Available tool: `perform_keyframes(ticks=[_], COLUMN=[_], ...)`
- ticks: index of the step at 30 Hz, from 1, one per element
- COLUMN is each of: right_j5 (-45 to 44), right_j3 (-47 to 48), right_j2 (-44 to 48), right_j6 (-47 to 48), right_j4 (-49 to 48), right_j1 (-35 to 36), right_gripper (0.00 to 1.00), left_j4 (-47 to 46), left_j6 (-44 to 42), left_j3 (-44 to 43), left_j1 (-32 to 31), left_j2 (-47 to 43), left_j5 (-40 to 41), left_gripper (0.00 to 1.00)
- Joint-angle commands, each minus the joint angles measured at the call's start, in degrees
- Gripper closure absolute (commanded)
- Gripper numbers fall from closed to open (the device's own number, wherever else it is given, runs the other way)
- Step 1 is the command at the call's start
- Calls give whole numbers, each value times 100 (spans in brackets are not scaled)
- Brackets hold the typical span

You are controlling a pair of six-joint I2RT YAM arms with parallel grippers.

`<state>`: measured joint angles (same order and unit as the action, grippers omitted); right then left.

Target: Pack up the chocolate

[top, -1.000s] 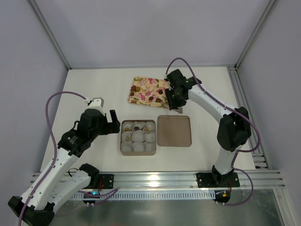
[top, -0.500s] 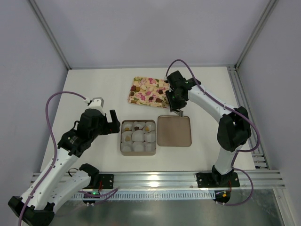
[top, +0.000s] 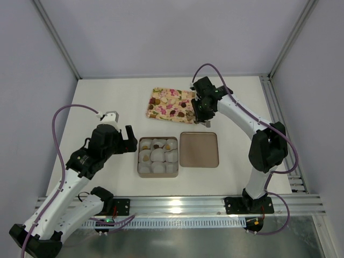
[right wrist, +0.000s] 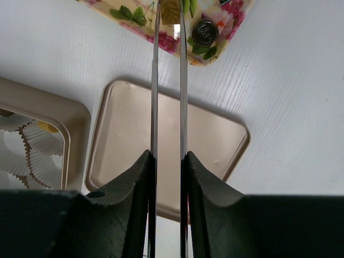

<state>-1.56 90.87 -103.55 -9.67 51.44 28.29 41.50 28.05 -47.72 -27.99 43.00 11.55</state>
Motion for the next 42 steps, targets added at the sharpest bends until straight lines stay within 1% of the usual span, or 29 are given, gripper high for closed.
perform_keyframes(ticks=[1, 15, 29, 42], right_j5=[-46, 15, 42, 86], right_j3=[326, 370, 344, 308], right_j2=[98, 19, -25, -78], right_j6=[-43, -70, -35, -17], right_j4=[-90, -90, -55, -46], right_j1=[-43, -78, -78, -78], right_gripper=[70, 69, 62, 61], left_j4=[-10, -1, -10, -10], left_j6=[7, 7, -2, -2], left_j3=[9, 0, 9, -9], left_j1=[21, 21, 21, 21], left_j2=[-46, -38, -38, -55], left_j5=[84, 75, 75, 75], left_gripper=[0, 0, 0, 0])
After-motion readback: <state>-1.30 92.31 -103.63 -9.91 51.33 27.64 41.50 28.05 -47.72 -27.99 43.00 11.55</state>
